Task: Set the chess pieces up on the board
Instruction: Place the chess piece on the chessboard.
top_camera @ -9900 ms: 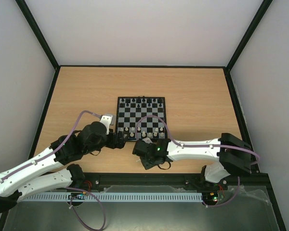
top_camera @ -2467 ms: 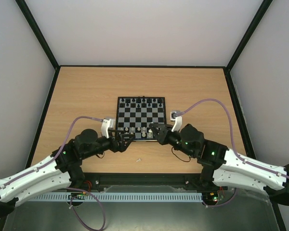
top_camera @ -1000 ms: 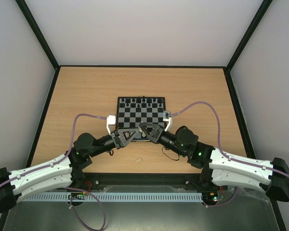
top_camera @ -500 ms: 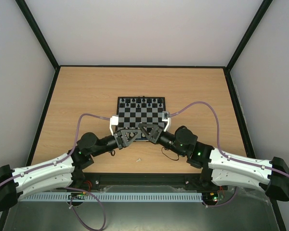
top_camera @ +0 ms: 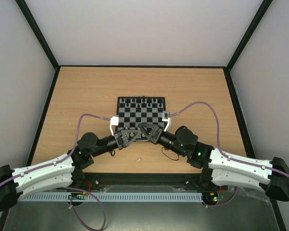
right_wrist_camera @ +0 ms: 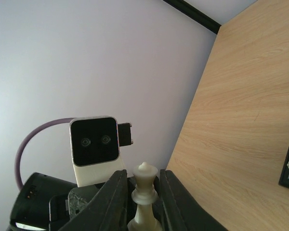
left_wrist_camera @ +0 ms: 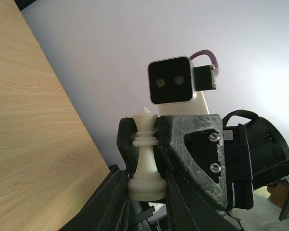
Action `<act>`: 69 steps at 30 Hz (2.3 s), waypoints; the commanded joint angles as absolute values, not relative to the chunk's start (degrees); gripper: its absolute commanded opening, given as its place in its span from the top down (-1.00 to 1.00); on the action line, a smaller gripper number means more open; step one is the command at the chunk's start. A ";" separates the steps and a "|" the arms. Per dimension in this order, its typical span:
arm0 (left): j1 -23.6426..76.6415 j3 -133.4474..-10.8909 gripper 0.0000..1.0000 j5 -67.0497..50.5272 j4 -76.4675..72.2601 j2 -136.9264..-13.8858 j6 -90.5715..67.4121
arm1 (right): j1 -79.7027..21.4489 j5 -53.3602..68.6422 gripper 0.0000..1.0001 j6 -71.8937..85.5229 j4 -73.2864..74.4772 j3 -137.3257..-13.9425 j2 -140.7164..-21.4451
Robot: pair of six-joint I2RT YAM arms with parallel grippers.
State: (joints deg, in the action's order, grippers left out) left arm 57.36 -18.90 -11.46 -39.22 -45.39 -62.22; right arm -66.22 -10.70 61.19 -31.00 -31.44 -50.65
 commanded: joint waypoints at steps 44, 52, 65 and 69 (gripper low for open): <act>58.00 -29.09 0.50 -40.37 7.25 -23.23 -42.93 | -59.49 39.57 -0.39 32.10 28.25 -64.48 -59.68; 57.96 -28.42 0.50 -41.21 8.74 -22.24 -42.60 | -59.38 50.62 -0.30 33.02 24.17 -61.80 -62.91; 58.18 -26.12 0.50 -42.10 6.86 -21.58 -43.84 | -59.41 54.25 -0.10 33.35 20.87 -62.06 -67.85; 58.27 -26.04 0.50 -41.55 6.80 -21.71 -43.82 | -59.41 55.04 0.01 33.44 20.26 -62.24 -68.59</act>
State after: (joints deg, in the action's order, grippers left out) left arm 57.91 -26.50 -40.71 7.99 -21.65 -43.09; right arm -59.61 51.81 33.45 21.39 -62.08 -67.79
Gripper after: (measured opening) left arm 0.250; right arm 0.514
